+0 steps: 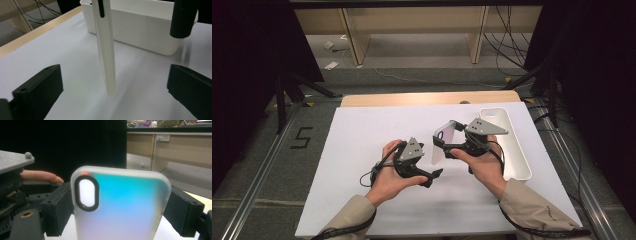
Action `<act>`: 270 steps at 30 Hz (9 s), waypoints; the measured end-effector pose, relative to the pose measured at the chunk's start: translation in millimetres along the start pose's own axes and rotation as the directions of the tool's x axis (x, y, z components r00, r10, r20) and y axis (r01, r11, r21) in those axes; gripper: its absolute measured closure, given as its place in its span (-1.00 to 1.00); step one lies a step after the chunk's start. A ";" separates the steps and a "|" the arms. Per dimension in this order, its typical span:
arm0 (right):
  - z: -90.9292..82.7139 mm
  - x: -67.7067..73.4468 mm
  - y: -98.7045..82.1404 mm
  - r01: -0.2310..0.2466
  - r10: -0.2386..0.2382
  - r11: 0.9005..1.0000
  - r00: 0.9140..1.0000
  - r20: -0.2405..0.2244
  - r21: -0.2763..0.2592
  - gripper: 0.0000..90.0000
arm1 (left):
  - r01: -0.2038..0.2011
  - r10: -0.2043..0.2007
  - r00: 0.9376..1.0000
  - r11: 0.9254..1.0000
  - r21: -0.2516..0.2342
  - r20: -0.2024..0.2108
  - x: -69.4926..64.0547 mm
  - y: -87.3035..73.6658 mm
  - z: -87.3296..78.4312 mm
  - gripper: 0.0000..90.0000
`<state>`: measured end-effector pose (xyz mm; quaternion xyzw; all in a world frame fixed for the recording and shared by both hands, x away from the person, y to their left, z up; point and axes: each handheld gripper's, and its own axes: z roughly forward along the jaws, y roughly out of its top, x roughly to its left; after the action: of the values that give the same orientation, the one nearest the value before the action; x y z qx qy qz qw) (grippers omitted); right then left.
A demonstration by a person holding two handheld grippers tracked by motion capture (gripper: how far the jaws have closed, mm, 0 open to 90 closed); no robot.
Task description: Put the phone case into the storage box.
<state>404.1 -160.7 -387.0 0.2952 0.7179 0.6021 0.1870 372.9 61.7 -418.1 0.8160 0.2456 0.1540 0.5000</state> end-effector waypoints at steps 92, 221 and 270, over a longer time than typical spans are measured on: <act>-34.9 -40.6 22.7 -0.001 0.006 0.999 0.996 0.088 -0.053 -0.60 | 0.003 -0.001 0.995 1.000 0.014 -0.102 22.4 -41.2 -52.0 -1.00; -89.9 -111.3 43.5 -0.051 0.112 0.981 0.938 0.329 -0.187 -0.60 | 0.006 -0.005 0.993 1.000 0.004 -0.117 23.4 -40.3 -53.2 -1.00; -91.0 -131.7 33.6 -0.039 0.097 0.989 0.899 0.426 -0.143 -0.60 | 0.007 -0.008 0.993 1.000 -0.004 -0.118 23.4 -39.3 -53.8 -1.00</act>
<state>453.6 -311.5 -347.1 0.4332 0.6069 0.5736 0.3391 356.0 129.5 -428.7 0.8038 0.2776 0.2004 0.4865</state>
